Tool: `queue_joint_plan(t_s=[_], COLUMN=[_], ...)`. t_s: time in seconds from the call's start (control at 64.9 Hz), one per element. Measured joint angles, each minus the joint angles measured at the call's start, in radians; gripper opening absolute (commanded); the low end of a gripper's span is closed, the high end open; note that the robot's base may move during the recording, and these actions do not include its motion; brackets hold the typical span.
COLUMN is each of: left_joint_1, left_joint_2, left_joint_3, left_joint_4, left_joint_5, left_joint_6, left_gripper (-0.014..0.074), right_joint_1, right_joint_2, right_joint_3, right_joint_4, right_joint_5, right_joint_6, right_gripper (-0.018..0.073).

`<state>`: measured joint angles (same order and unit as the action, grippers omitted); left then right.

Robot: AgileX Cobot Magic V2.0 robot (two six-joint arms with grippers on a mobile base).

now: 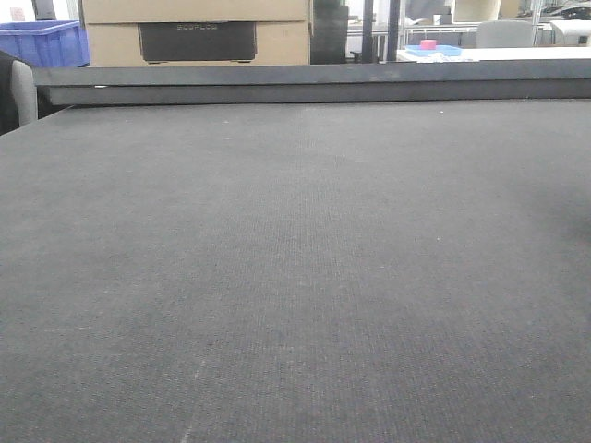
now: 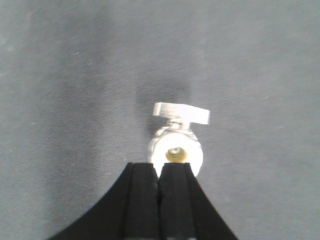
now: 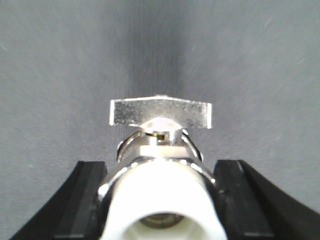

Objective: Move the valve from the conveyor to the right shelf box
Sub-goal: 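Lift both held valves up off the belt surface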

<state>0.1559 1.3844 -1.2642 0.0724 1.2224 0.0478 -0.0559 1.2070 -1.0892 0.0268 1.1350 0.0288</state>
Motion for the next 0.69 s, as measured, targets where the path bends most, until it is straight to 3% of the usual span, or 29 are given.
queue_joint_plan(t_s=[0.154,0.293,0.693], left_joint_1=[0.000,0.000,0.000], left_joint_2=[0.043,0.071,0.125], left_joint_3=[0.000,0.000,0.141], left_joint_4=[-0.002,-0.015,-0.034], left_joint_5=[0.000,0.000,-0.118], left_joint_6=[0.011,0.025,0.075], left_gripper=[0.0311,0.0470,0.0454], right_joint_1=[0.000,0.000,0.000], right_joint_2=[-0.010,-0.010,-0.010], right_joint_3=[-0.002,-0.002,-0.002], right_joint_4=[0.000,0.000,0.000], right_joint_5=[0.012,0.018,0.017], right_joint_6=[0.000,0.000,0.002], right_gripper=[-0.0162,-0.0162,-0.0162])
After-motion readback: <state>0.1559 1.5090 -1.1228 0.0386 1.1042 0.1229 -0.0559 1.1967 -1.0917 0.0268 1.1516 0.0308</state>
